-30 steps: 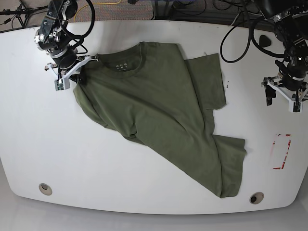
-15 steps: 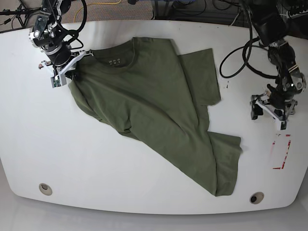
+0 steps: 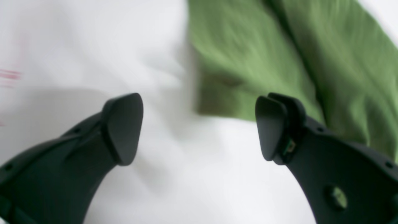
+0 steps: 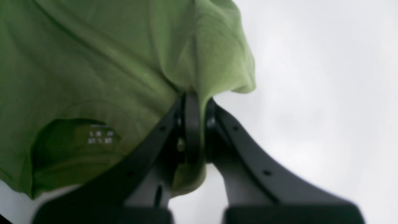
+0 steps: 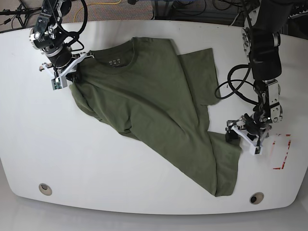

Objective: Fold the T-shirt properly
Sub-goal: 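Move the left gripper to the hem corner and grasp it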

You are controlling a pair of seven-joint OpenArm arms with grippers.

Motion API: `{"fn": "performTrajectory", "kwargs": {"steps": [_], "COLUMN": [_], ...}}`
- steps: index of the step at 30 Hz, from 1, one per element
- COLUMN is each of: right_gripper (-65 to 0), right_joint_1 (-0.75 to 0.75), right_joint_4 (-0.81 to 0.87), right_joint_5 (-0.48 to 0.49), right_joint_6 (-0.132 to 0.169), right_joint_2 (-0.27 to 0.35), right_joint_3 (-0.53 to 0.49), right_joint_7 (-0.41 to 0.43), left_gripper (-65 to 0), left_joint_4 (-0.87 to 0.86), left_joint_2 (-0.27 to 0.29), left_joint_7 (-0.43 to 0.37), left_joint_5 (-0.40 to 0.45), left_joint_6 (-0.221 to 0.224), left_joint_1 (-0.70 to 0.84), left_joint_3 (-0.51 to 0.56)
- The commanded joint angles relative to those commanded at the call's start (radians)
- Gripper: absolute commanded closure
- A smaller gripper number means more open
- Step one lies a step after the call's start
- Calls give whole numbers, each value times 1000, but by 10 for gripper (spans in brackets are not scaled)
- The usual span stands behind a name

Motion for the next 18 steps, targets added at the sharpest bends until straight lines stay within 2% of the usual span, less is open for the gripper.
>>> {"fn": "performTrajectory", "kwargs": {"steps": [4, 12, 14, 16, 17, 18], "right_gripper": [0, 0, 0, 0, 0, 0], "right_joint_1": [0, 0, 0, 0, 0, 0], "right_joint_4": [0, 2, 2, 0, 0, 0], "right_joint_5": [0, 0, 0, 0, 0, 0], "right_joint_6": [0, 0, 0, 0, 0, 0], "right_joint_2": [0, 0, 0, 0, 0, 0], "right_joint_3": [0, 0, 2, 3, 5, 5], "right_joint_7": [0, 0, 0, 0, 0, 2], "left_gripper": [-515, -494, -418, -303, -242, -140], "left_joint_4": [-69, -152, -157, -150, -149, -150], "left_joint_2": [34, 46, 63, 66, 66, 64], "left_joint_7": [-51, -81, -81, -81, -80, -77], "left_joint_5": [3, 3, 3, 3, 3, 3], "left_joint_6": [0, 2, 3, 3, 3, 5], "left_joint_1": [-21, -55, -57, -57, -57, -58], "left_joint_3": [3, 5, 5, 5, 5, 5]}}
